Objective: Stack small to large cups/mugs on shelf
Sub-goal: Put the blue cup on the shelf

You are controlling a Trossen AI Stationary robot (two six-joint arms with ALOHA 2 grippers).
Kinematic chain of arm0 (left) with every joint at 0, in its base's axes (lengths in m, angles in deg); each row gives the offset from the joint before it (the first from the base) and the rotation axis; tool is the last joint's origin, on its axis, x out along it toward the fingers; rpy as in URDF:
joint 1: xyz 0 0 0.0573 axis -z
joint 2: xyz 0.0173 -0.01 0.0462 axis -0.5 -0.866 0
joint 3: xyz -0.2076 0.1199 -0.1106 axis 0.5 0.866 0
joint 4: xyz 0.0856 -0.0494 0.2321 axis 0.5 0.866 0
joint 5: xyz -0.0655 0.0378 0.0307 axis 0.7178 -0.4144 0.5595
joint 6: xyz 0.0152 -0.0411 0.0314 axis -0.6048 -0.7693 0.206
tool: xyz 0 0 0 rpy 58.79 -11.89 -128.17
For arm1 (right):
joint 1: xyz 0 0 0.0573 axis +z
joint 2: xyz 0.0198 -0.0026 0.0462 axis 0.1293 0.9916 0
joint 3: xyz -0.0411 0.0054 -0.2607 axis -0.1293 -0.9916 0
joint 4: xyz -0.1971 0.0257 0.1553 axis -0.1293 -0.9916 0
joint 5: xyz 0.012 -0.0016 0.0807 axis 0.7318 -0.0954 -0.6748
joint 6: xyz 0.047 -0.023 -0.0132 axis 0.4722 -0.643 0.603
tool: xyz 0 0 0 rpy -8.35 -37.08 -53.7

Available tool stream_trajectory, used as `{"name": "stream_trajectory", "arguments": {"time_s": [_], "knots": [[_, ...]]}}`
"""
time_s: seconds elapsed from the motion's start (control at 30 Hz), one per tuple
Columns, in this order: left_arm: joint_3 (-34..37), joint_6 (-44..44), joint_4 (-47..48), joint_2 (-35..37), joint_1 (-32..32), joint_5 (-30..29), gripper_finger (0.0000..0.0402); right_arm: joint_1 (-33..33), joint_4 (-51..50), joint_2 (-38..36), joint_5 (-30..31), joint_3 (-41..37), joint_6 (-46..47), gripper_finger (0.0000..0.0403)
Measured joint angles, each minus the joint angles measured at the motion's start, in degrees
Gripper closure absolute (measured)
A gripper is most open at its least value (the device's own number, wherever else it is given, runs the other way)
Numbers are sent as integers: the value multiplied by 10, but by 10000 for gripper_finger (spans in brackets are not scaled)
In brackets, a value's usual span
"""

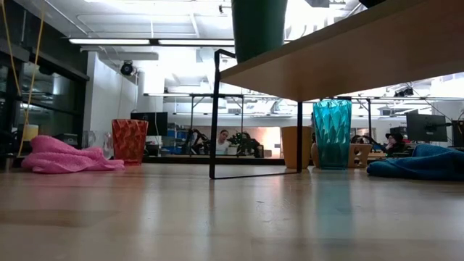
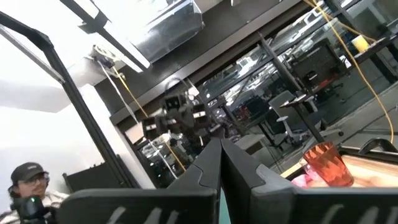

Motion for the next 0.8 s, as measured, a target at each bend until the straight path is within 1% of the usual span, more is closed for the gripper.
{"name": "stream_trajectory", "arguments": {"time_s": [0.07, 0.17, 0.2, 0.3, 0.37, 0.43, 0.5, 0.53, 0.6, 0.67, 0.73, 0.8], "knots": [[20, 1, 1, 32, -1, 16, 259, 0, 1, 0, 14, 0, 0, 402], [28, 2, 33, 71, 0, 35, 259, 0, 0, 0, 27, 0, 0, 402], [28, 2, 46, 80, 0, 34, 259, 0, 0, 0, 30, 0, 0, 402], [28, 2, 75, 99, 0, 5, 259, 0, -1, 0, 38, 0, -4, 402], [28, -4, 82, 107, 0, -4, 259, 0, -26, 3, 40, 13, -21, 402], [28, -44, 71, 107, 0, -4, 259, 1, -95, 11, 40, 49, -47, 402], [28, -82, 62, 104, 0, -3, 259, 1, -189, 28, 40, 106, -73, 402], [28, -86, 59, 102, 0, -3, 259, 1, -239, 40, 40, 141, -89, 402], [28, -80, 59, 93, 0, -4, 259, 1, -328, 65, 40, 209, -125, 402], [27, -59, 59, 82, 0, -4, 259, 1, -394, 94, 40, 277, -158, 403], [27, -35, 57, 68, 0, -4, 263, 1, -445, 119, 40, 335, -187, 403], [27, -4, 48, 56, 0, -10, 280, 1, -483, 140, 40, 383, -207, 403]]}}
